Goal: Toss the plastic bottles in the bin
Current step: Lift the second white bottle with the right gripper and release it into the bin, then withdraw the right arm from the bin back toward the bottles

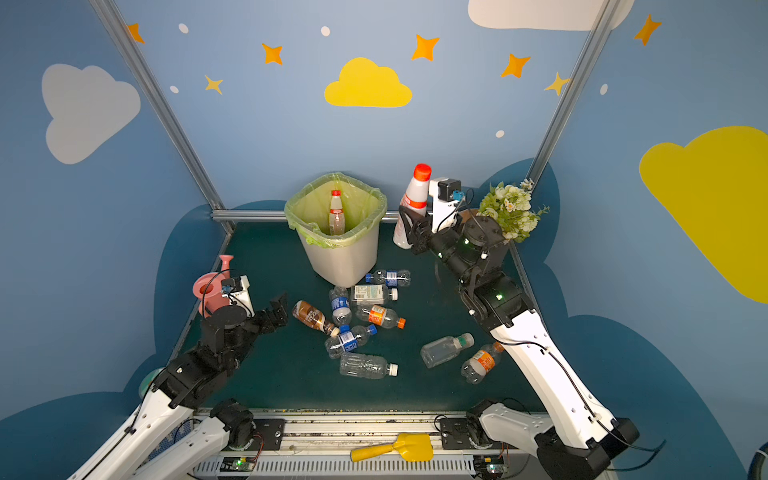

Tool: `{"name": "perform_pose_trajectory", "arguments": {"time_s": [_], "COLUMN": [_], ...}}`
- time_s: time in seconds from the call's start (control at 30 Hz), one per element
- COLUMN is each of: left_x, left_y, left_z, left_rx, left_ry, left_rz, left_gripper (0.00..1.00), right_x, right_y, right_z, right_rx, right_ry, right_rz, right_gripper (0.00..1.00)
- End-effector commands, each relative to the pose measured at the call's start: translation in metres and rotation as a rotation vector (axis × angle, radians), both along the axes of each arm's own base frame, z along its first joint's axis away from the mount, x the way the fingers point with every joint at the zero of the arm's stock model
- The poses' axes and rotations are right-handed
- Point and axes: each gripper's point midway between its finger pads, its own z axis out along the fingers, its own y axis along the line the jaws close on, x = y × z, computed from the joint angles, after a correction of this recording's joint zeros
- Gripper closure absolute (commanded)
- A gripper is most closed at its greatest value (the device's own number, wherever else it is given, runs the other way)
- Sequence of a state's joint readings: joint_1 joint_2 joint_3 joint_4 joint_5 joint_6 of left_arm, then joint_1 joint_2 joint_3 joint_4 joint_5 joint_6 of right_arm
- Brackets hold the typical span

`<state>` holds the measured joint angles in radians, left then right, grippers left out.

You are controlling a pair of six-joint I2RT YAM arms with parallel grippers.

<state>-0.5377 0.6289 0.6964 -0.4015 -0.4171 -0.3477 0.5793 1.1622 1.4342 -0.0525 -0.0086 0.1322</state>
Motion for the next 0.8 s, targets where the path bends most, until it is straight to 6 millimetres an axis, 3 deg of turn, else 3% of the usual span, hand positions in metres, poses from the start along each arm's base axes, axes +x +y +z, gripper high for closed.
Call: {"name": "perform_pose_trajectory", "arguments": {"time_s": [0.0,0.13,0.23,0.37,0.43,0.5,0.67,0.77], "left_x": [0.000,-0.001,-0.001,-0.001,-0.001,-0.002,-0.009,-0.013], "left_y": [-0.002,-0.002,-0.001,-0.001,-0.001,0.001,0.008,0.011], "left_z": [0.010,0.012,0.013,0.013,0.015,0.019,0.028,0.027], "left_rx": [-0.001,0.003,0.008,0.016,0.022,0.034,0.031,0.006], "left_ry": [-0.017,-0.021,-0.021,-0.024,-0.022,-0.018,-0.042,-0.051], "left_rz": [-0.018,-0.019,-0.021,-0.022,-0.026,-0.021,-0.006,0.003], "left_gripper": [0.00,0.00,0.00,0.00,0.00,0.00,0.00,0.00], "right_x": [0.002,0.017,0.047,0.108,0.123,0.124,0.101,0.086], "right_y": [0.005,0.025,0.050,0.116,0.132,0.130,0.091,0.063], "right_z": [0.046,0.062,0.056,-0.001,-0.023,-0.016,0.046,0.059], "right_rx": [0.122,0.206,0.239,0.138,0.066,0.024,0.028,-0.002], "right_ry": [-0.132,-0.171,-0.118,0.120,0.221,0.218,0.079,0.044], "right_rz": [0.029,0.097,0.138,0.260,0.295,0.287,0.201,0.121], "right_gripper": [0.56,0.56,0.56,0.48,0.32,0.17,0.08,0.08]}}
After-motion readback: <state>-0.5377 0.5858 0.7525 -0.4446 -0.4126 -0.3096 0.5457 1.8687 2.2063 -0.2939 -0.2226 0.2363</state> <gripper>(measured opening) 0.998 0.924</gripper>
